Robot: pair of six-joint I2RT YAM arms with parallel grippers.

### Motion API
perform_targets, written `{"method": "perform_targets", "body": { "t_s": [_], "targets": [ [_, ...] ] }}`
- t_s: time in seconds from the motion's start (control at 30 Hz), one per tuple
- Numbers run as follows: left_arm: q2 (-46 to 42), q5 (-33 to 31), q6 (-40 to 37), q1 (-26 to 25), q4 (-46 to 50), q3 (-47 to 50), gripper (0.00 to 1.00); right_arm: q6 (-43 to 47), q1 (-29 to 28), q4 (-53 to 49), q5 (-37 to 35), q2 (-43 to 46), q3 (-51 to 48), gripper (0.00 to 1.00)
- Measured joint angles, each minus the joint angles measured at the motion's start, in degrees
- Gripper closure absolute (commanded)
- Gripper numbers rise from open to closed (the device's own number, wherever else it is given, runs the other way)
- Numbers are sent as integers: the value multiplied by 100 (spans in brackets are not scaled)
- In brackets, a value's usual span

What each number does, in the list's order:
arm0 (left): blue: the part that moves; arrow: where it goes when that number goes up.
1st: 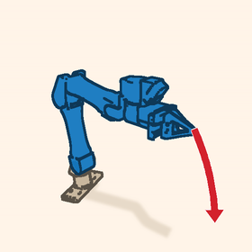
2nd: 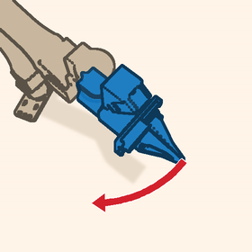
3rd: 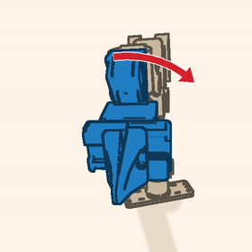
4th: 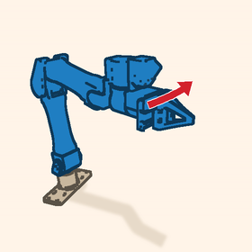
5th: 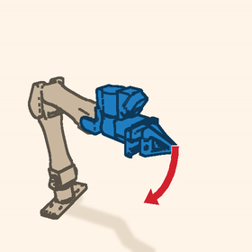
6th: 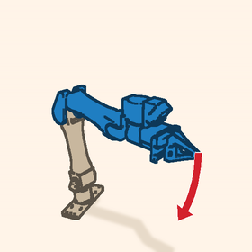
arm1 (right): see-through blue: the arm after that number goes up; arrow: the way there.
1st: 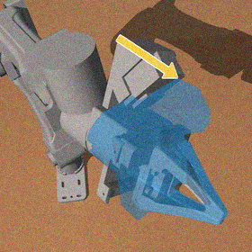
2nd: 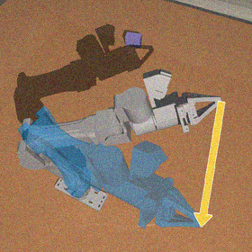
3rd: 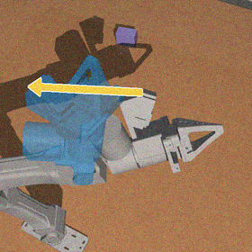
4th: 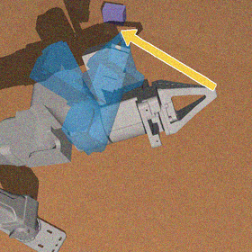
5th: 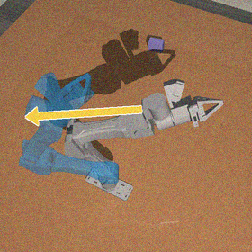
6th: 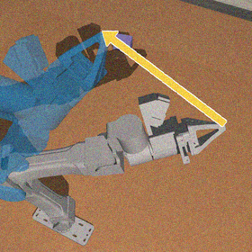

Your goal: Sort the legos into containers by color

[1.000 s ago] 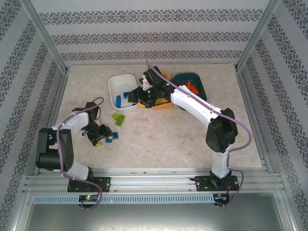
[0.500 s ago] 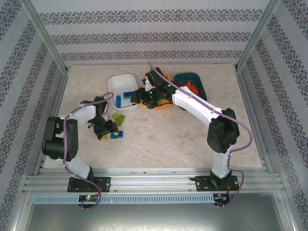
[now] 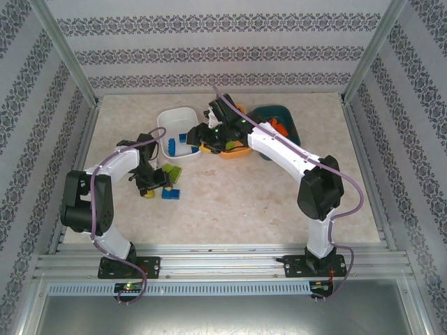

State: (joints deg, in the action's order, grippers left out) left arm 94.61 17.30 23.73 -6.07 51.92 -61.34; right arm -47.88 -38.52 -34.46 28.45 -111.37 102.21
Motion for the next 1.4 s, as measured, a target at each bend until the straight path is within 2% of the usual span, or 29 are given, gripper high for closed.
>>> {"method": "perform_targets", "body": {
  "t_s": [0.3, 0.63, 0.93, 1.13, 1.4],
  "targets": [
    [470, 20, -63, -24, -15, -560, 35, 2, -37, -90, 0, -111, 7, 44],
    [1008, 2, -127, -393, -35, -590, 38, 2, -22, -107, 0, -52, -179, 44],
    [1071, -177, -131, -402, -157, -459, 53, 0, -26, -55, 13, -9, -345, 44],
    [938, -282, -151, -400, -234, -328, 68, 0, -101, 4, 11, 0, -505, 44],
    [623, -278, -149, -402, -146, -125, 70, 2, -234, 26, 9, 105, -664, 43]
  ]
}}
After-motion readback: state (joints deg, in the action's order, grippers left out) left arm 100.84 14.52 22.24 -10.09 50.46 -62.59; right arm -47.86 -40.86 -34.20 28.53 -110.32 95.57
